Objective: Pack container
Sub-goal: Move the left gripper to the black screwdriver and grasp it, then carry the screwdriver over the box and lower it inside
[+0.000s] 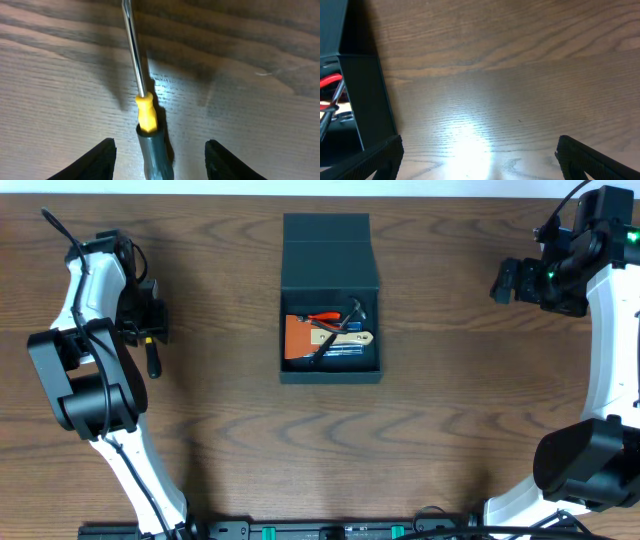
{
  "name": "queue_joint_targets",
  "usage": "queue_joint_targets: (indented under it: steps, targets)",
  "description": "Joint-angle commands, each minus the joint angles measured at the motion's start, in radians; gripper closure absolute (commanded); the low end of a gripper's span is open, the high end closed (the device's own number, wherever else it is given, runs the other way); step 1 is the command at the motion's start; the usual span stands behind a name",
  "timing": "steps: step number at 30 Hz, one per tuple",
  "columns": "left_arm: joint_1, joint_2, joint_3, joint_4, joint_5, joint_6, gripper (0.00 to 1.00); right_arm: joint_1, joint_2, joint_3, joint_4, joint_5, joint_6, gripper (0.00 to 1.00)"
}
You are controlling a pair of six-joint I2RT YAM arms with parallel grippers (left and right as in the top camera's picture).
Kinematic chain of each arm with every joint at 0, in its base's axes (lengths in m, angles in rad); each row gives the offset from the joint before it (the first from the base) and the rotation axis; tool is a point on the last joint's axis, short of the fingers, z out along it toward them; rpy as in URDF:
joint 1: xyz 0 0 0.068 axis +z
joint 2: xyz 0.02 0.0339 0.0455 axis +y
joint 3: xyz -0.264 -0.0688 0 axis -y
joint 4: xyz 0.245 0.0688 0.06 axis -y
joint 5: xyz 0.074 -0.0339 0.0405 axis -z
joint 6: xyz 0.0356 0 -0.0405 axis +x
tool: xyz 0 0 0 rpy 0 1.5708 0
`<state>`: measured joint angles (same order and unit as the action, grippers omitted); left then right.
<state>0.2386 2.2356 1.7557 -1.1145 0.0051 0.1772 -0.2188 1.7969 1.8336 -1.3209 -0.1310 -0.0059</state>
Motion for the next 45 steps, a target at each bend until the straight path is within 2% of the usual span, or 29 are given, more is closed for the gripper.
queue_joint_targets:
  steps: [1, 8, 16, 22, 24, 28, 32, 35, 36, 38, 45]
  targets:
    - [0.003, 0.014, -0.050, 0.007, 0.003, 0.005, 0.44, 0.003, -0.005, 0.009, -0.008, -0.007, 0.016, 0.01]
    - [0.012, 0.014, -0.158, 0.055, 0.002, 0.005, 0.44, 0.003, -0.005, 0.009, -0.006, -0.007, 0.016, 0.01]
    - [0.013, 0.010, -0.183, 0.066, 0.003, 0.005, 0.47, 0.003, -0.005, 0.009, -0.005, -0.008, 0.016, 0.01]
    - [0.013, 0.003, -0.181, 0.066, 0.003, 0.081, 0.48, 0.003, -0.005, 0.009, -0.006, -0.008, 0.016, 0.01]
    - [0.013, 0.003, -0.181, 0.067, 0.004, 0.092, 0.52, 0.003, -0.005, 0.009, -0.008, -0.008, 0.017, 0.01]
    - [0.013, 0.003, -0.181, 0.071, 0.011, 0.136, 0.68, 0.003, -0.005, 0.009, -0.009, -0.008, 0.016, 0.01]
    - [0.013, 0.003, -0.181, 0.071, 0.012, 0.136, 0.70, 0.003, -0.005, 0.009, -0.013, -0.008, 0.016, 0.01]
    - [0.013, 0.002, -0.181, 0.070, 0.015, 0.132, 0.81, 0.003, -0.005, 0.009, -0.016, -0.008, 0.016, 0.01]
    - [0.013, 0.000, -0.180, 0.070, 0.018, 0.129, 0.89, 0.003, -0.005, 0.009, -0.016, -0.008, 0.017, 0.01]
    - [0.013, -0.013, -0.176, 0.069, 0.054, 0.128, 0.94, 0.003, -0.005, 0.009, -0.014, -0.008, 0.016, 0.01]
    - [-0.005, -0.131, -0.098, 0.000, 0.097, 0.098, 0.94, 0.003, -0.005, 0.009, -0.011, -0.008, 0.017, 0.01]
